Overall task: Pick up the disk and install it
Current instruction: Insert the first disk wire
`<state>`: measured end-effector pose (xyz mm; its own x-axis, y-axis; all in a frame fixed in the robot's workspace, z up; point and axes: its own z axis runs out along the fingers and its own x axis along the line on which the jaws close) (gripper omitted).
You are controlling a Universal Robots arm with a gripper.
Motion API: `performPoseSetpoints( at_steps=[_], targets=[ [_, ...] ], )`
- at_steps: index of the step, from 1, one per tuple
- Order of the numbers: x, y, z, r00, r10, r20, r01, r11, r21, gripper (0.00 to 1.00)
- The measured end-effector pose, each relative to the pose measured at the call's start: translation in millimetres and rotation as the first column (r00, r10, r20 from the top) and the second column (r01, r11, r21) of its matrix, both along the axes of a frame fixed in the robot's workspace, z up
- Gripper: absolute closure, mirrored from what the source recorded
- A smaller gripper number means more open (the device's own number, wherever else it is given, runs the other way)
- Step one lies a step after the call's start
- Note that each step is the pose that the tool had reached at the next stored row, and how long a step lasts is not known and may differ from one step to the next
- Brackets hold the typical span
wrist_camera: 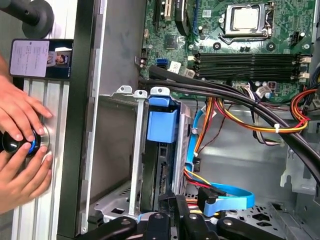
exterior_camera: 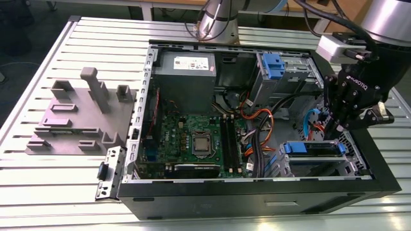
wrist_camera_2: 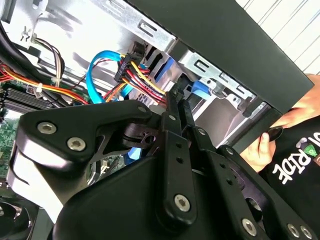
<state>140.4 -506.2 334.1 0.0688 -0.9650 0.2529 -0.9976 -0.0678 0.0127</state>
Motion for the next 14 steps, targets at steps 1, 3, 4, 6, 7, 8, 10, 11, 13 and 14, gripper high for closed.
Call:
performPoseSetpoints(
  at_steps=[1, 3, 4, 6, 7, 8, 10, 11, 13, 14],
  targets=[
    [-0.1, -0.9, -0.1, 1.0, 0.0, 0.0003, 0.0, 1.0, 0.0001, 0.83],
    [-0.6, -3.9, -0.1, 1.0, 0.0, 0.0007, 0.0, 1.0, 0.0002, 0.83],
    [-1.0, -4.9, -0.1, 1.0, 0.0, 0.001, 0.0, 1.0, 0.0002, 0.83],
    [-2.6, -5.4, -0.2, 1.0, 0.0, 0.0017, 0.0, 1.0, 0.0003, 0.83],
    [-3.5, -5.6, -0.2, 1.0, 0.0, 0.0023, 0.0, 1.0, 0.0002, 0.83],
    [-4.0, -5.7, -0.2, 1.0, 0.0, 0.0032, 0.0, 1.0, 0.0008, 0.83],
    [-4.9, -6.3, -0.3, 1.0, 0.0, 0.0052, 0.0, 1.0, 0.0043, 0.83],
    [-5.2, -6.9, -0.4, 1.0, 0.0, 0.006, 0.0, 1.0, 0.0081, 0.83],
    [-5.5, -8.8, -0.7, 1.0, 0.0, 0.0069, 0.0, 0.9998, 0.0182, 0.83],
    [-5.5, -9.9, -0.9, 1.0, 0.0, 0.0071, 0.0, 0.9997, 0.0249, 0.83]
  ],
)
